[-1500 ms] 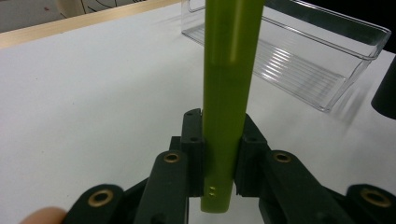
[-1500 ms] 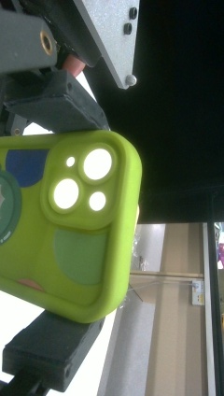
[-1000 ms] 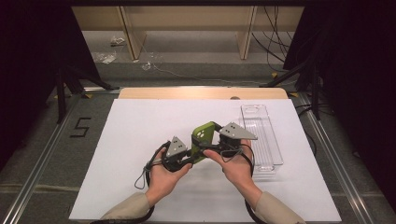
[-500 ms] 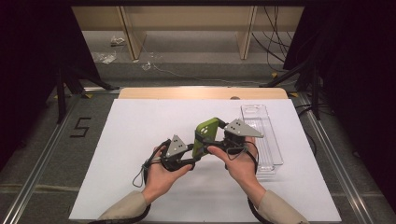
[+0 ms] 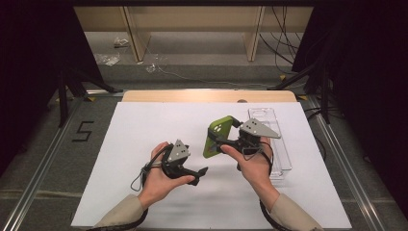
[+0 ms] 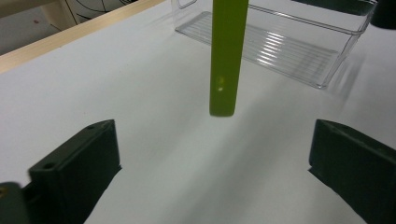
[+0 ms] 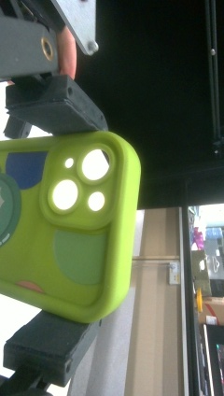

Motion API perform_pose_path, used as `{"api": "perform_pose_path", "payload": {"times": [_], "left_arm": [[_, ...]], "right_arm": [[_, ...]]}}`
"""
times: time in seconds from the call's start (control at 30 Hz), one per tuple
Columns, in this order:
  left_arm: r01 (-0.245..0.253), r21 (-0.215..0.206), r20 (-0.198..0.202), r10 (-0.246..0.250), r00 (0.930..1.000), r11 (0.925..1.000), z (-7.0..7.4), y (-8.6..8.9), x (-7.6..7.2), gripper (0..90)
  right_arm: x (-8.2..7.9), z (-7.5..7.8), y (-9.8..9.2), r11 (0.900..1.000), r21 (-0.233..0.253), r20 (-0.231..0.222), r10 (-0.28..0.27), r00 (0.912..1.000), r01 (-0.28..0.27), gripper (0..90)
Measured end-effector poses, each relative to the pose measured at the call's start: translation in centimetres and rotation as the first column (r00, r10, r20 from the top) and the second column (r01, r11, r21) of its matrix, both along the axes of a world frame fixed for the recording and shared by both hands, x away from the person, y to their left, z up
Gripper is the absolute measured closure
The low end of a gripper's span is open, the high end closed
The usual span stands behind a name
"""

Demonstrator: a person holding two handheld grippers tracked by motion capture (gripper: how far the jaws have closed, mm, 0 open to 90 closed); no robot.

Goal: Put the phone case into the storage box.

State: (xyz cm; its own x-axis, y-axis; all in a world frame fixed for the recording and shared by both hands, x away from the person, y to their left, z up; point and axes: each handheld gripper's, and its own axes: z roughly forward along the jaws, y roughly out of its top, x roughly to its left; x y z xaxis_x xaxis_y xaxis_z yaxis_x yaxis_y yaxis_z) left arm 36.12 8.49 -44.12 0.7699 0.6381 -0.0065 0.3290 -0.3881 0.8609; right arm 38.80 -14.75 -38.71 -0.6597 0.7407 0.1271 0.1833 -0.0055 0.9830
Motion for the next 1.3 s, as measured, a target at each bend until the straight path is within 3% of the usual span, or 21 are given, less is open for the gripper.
{"api": "perform_pose_path", "payload": {"times": [0.33,1.3], "left_arm": [[0.010,0.010,0.012,-0.010,0.9999,0.9999,0.1,1.1,-0.4,0.0],[-0.029,-0.032,0.004,0.029,0.9996,0.9991,-0.3,4.8,-1.3,0.0]], "right_arm": [[0.4,0.7,-1.3,0.999,0.011,0.016,-0.037,0.9992,0.036,17.0],[1.2,1.9,-4.0,0.992,0.025,0.032,-0.122,0.9920,0.121,17.0]]}}
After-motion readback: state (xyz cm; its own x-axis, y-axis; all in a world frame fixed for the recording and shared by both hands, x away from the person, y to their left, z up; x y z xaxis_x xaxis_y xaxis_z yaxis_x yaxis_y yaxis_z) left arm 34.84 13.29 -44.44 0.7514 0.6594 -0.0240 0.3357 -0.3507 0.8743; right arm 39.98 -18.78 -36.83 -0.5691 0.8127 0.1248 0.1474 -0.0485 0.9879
